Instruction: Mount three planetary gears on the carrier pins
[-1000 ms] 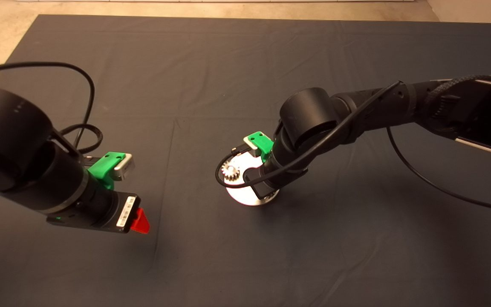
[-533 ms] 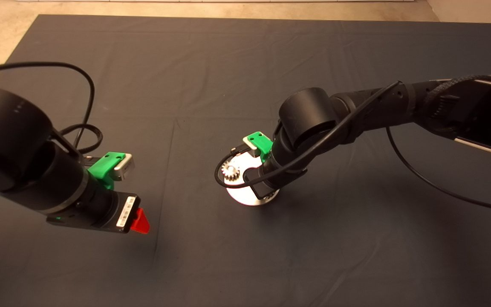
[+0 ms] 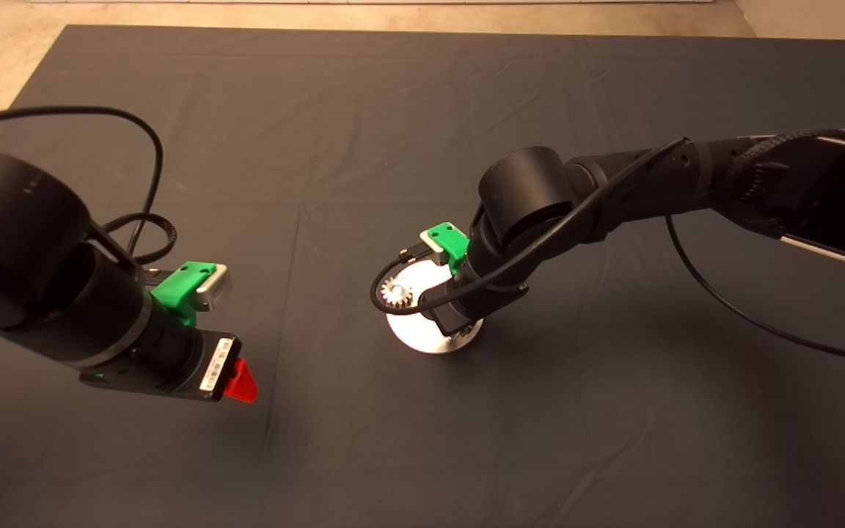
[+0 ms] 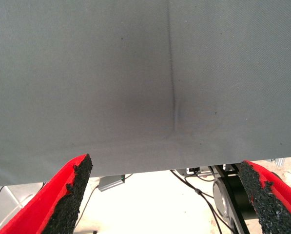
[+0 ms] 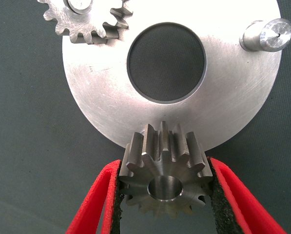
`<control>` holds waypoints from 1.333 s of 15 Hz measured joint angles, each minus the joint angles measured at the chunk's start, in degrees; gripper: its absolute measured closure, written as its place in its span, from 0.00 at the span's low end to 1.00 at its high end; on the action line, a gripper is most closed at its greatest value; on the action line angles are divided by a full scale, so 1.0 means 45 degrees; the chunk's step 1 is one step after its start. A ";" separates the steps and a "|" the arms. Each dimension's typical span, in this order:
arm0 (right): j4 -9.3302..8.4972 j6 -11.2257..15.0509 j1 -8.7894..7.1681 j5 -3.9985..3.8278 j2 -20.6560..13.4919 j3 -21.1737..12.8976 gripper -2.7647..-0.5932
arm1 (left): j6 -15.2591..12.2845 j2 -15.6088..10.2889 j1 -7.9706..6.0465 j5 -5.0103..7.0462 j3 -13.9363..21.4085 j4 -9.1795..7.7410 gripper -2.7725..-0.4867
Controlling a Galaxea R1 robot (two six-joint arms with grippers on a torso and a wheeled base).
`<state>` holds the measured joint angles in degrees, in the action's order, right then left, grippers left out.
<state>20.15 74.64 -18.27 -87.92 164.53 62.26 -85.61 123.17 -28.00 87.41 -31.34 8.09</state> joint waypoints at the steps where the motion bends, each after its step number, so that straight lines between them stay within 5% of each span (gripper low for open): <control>1: 0.0000 -0.0005 0.0000 -0.0003 0.0031 0.0014 0.80 | 0.0001 0.0000 0.0000 0.0000 0.0000 0.0000 0.26; 20: -0.0003 -0.0005 0.0114 0.0005 0.0261 0.0051 0.81 | 0.0051 -0.0035 -0.0005 0.0000 0.0000 -0.0098 0.26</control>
<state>20.14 74.62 -17.76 -87.89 165.71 62.49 -85.39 123.02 -28.03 87.41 -31.34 7.66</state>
